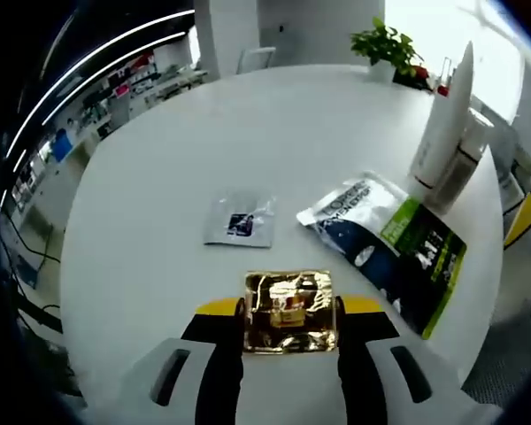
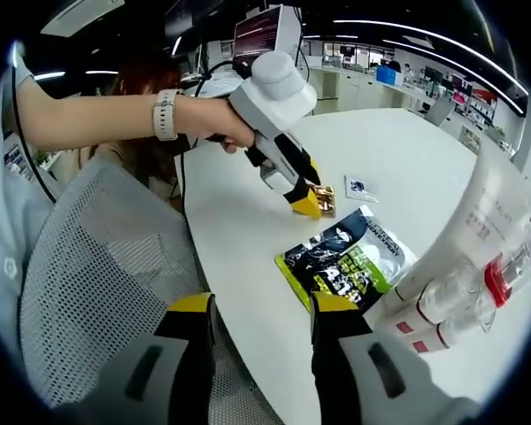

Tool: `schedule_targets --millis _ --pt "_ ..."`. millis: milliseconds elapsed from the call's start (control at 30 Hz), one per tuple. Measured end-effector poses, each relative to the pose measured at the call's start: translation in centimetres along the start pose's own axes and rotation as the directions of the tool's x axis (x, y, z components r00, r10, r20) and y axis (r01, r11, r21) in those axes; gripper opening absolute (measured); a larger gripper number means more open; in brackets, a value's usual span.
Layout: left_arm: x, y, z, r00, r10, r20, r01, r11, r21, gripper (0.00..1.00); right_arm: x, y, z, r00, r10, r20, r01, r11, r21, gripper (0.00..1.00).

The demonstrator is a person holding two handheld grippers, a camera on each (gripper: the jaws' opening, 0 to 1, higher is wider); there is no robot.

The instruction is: Arrange the skincare products in the storage area until every visible bottle or jar stands upright without overlapping.

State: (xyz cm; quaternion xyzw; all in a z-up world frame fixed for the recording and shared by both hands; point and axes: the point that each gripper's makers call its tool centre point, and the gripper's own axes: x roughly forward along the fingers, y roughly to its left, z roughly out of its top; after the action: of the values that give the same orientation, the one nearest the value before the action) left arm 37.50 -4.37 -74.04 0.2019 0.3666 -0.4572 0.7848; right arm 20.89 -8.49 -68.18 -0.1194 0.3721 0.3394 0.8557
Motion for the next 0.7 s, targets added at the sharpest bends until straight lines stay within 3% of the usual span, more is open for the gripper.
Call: schedule_targets --millis 300,333,700 --pt "-1.1 0.8 -2.4 0.999 -0.026 -0.044 0.025 1.000 -0.018 0.44 0.0 -0.1 -0.1 1.000 0.001 -0.001 -0.001 1.000 0.004 0.43" --pt "-1.1 0.7 -2.1 0.999 -0.031 -0.019 0.031 0.999 -0.007 0.43 0.0 -0.1 -0.2 1.000 0.002 -0.003 -0.002 1.000 0.005 0.43" --pt "-1.7 -0.5 -2.8 0.997 -0.072 -0.035 0.072 0.997 -0.004 0.36 0.1 0.1 -0.3 1.000 0.007 -0.011 -0.007 1.000 0.004 0.42"
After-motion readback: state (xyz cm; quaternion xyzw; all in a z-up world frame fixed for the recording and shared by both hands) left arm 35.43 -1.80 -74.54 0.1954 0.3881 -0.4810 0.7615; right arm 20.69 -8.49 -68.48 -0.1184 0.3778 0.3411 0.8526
